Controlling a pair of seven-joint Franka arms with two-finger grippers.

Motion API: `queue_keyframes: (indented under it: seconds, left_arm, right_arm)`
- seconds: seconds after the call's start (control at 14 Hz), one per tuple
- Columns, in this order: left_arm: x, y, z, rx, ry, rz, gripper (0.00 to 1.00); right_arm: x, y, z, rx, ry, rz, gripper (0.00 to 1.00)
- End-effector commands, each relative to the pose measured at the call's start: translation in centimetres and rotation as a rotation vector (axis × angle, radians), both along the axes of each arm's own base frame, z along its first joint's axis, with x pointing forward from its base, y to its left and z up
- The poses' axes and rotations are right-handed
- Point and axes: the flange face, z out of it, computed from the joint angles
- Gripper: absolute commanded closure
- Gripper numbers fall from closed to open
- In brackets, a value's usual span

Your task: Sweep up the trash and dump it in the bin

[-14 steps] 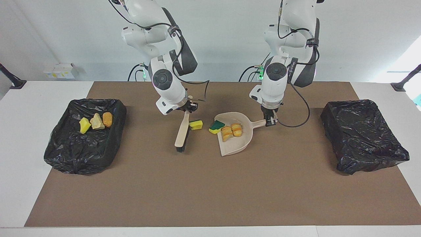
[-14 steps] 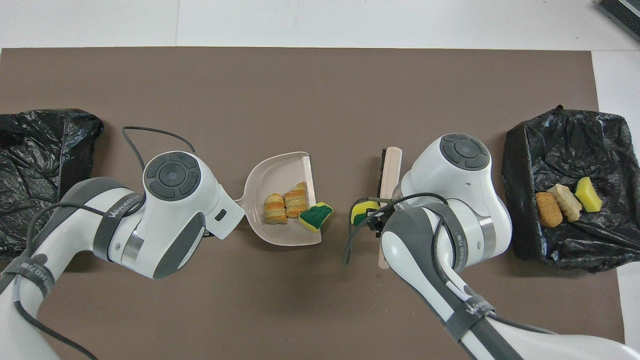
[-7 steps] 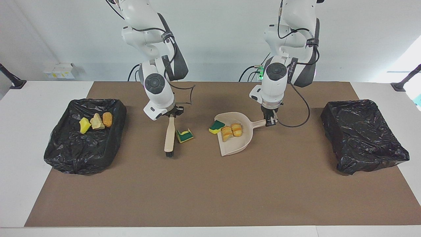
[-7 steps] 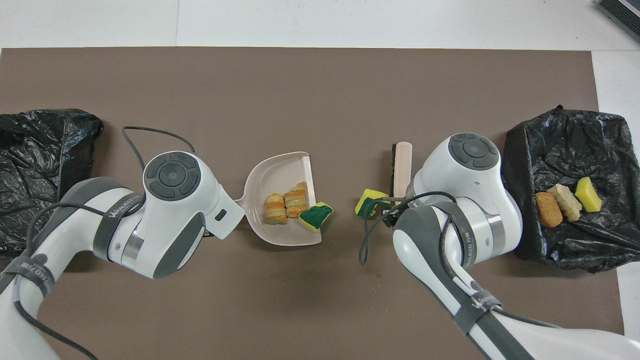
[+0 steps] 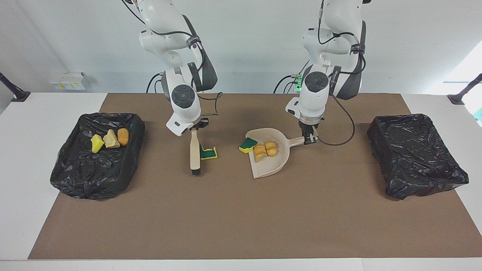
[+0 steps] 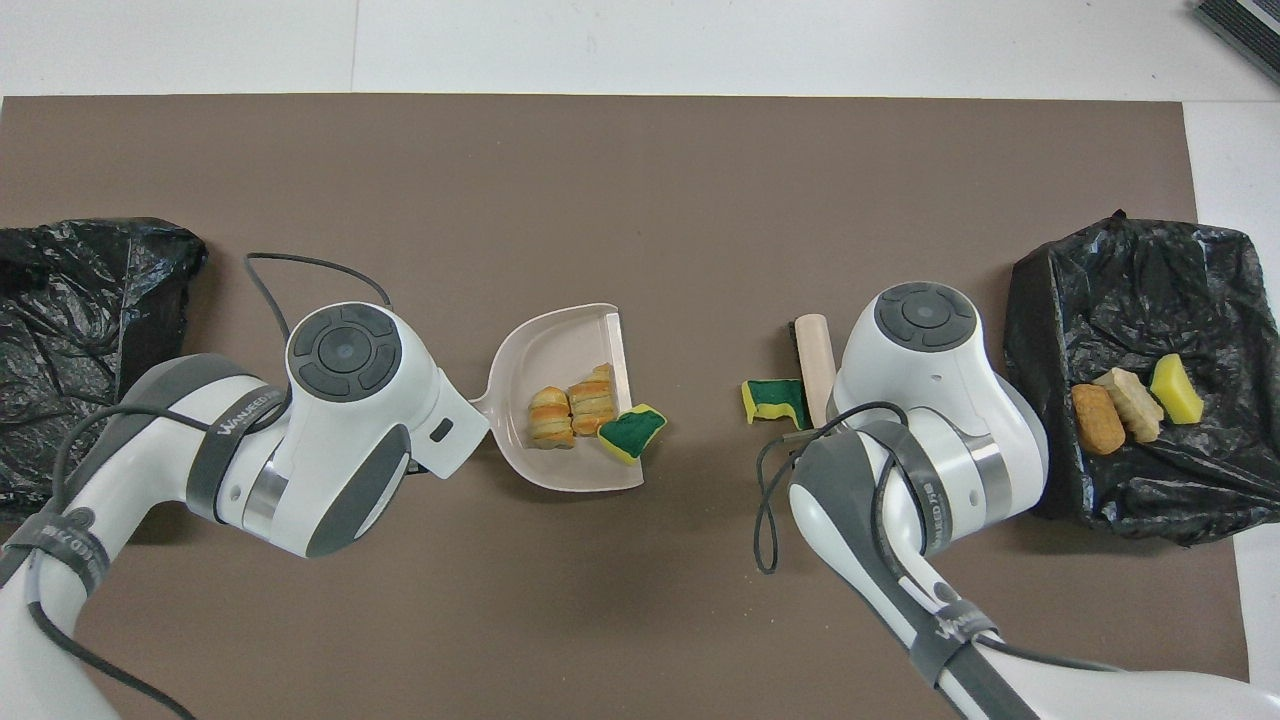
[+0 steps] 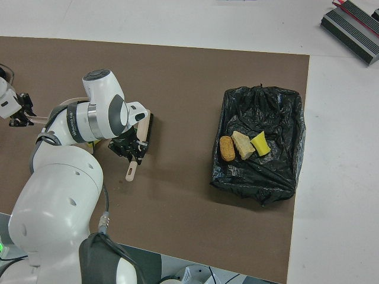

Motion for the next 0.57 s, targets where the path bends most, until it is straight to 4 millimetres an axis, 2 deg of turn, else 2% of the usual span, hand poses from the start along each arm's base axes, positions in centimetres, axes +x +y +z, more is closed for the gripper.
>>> queue_keyframes:
  seconds: [0.0, 0.14, 0.36, 0.5]
  left_arm:
    - [-0.9, 0.3, 0.0, 0.015, -0.011, -0.029, 1.0]
    - [-0.9, 0.3, 0.0, 0.015, -0.011, -0.026, 1.0]
    - [-0.9, 0.3, 0.0, 0.015, -0.011, -0.027, 1.0]
    - [-0.9, 0.3, 0.0, 0.015, -0.011, -0.027, 1.0]
  right_arm:
    - [0.4, 0.8, -0.5, 0.028, -0.006, -0.108, 1.0]
    - [0.4, 3.7, 0.3, 0.068, -0.012, -0.105, 1.0]
    - [0.2, 9.3, 0.6, 0.122, -0.028, -0.115, 1.0]
    - [-0.9, 13.1, 0.5, 0.174, -0.039, -0.11, 1.0]
